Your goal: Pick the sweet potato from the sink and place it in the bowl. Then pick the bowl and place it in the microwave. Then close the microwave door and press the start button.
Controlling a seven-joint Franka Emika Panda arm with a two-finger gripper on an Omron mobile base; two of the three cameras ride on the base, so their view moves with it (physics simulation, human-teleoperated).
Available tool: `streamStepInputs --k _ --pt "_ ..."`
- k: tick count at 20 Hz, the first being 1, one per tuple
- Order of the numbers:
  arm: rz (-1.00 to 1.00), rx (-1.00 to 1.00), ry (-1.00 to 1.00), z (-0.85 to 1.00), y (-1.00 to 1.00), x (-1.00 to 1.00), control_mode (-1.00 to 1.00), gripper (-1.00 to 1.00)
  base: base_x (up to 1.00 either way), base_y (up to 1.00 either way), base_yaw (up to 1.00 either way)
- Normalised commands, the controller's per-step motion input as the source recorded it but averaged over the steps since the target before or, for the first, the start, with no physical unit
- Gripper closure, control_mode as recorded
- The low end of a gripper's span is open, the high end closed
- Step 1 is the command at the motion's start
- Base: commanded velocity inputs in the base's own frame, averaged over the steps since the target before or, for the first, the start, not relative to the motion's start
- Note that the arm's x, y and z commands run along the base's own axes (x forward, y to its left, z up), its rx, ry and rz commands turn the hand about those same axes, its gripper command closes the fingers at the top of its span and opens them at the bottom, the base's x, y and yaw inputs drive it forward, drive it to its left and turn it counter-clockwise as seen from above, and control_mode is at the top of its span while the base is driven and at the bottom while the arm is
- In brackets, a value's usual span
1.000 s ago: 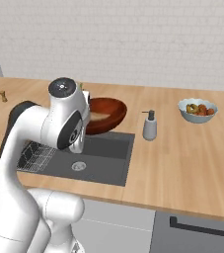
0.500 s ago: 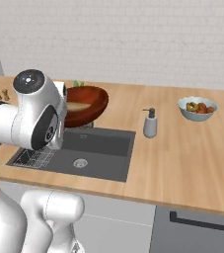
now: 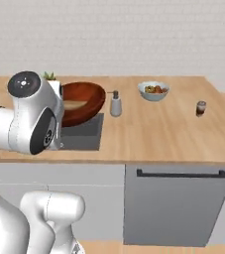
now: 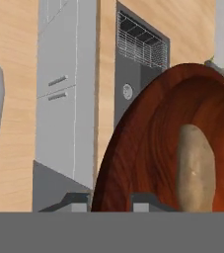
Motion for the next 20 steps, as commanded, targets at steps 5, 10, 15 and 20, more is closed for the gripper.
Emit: streamStepInputs --k 5,10,15,20 --pt "0.0 0.0 0.0 0.0 0.0 0.0 1.0 1.0 0.0 0.0 -1.0" --pt "0.0 0.0 0.0 0.0 0.0 0.0 1.0 1.0 0.0 0.0 -0.97" --pt "0.0 0.0 0.0 0.0 0.0 0.0 1.0 1.0 -0.16 -0.08 -0.86" --pt "0.0 0.0 0.0 0.0 0.0 0.0 1.0 1.0 -0.13 -0.07 -0.76"
